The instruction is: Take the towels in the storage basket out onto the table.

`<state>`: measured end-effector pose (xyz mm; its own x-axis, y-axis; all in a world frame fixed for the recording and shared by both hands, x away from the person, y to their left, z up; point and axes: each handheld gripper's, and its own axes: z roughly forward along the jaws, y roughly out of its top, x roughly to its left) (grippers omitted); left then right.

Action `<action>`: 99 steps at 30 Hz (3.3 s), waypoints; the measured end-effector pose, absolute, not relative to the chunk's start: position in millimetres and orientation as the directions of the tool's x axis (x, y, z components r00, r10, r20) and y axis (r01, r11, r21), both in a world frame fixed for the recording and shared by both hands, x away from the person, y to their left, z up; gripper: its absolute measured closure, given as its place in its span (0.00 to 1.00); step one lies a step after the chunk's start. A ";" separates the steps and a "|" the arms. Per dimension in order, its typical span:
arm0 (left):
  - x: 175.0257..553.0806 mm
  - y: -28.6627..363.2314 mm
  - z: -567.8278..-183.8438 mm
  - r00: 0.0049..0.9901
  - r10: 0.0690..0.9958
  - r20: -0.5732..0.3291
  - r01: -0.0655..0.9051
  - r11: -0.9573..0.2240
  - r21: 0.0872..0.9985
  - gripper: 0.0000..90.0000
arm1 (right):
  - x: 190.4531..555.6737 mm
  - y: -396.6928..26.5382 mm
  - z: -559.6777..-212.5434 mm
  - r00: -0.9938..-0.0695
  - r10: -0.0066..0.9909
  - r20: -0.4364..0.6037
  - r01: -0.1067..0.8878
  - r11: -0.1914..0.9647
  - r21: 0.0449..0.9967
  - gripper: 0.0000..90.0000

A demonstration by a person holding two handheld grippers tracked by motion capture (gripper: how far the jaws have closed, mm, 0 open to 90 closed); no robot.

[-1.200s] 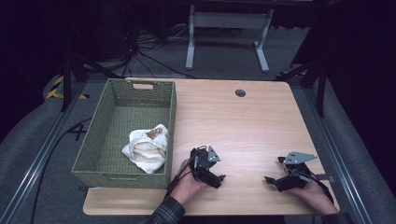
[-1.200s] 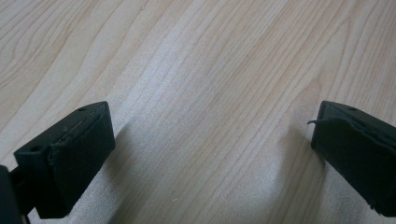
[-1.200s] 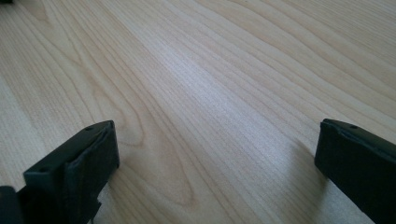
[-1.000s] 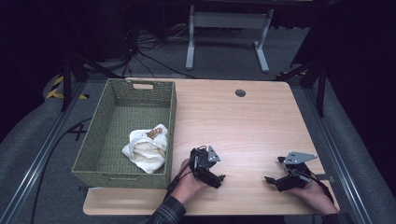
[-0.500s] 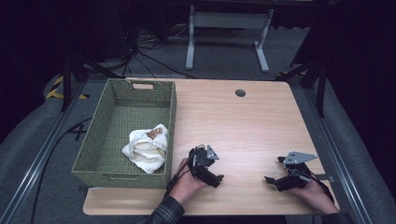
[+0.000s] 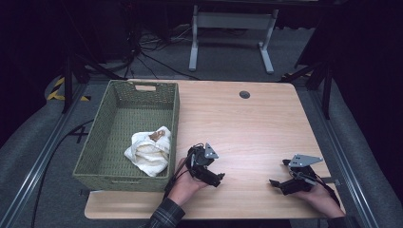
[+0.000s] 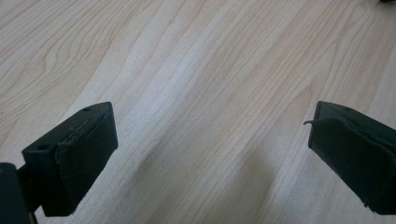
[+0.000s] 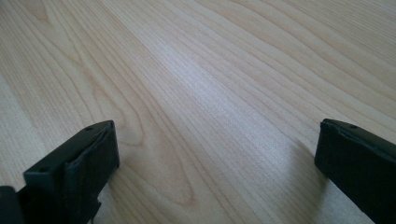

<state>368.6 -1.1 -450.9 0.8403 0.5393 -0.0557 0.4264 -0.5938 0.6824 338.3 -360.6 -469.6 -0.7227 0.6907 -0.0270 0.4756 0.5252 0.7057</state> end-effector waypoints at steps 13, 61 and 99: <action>368.9 0.9 -440.9 0.837 0.541 -0.076 0.437 -0.579 0.688 0.02 | 338.2 -360.7 -469.5 -0.723 0.691 -0.026 0.477 0.525 0.705 0.00; 376.6 4.6 -392.8 0.844 0.527 -0.103 0.440 -0.568 0.696 0.04 | 339.1 -361.3 -469.3 -0.728 0.685 -0.026 0.474 0.530 0.703 0.00; 396.4 57.7 -341.7 0.849 0.526 -0.048 0.393 -0.568 0.723 0.05 | 339.8 -362.0 -469.4 -0.736 0.676 -0.026 0.467 0.535 0.704 0.00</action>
<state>396.4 57.7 -341.7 0.8489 0.5264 -0.0478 0.3929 -0.5679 0.7232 339.8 -362.0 -469.4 -0.7361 0.6764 -0.0261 0.4668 0.5352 0.7041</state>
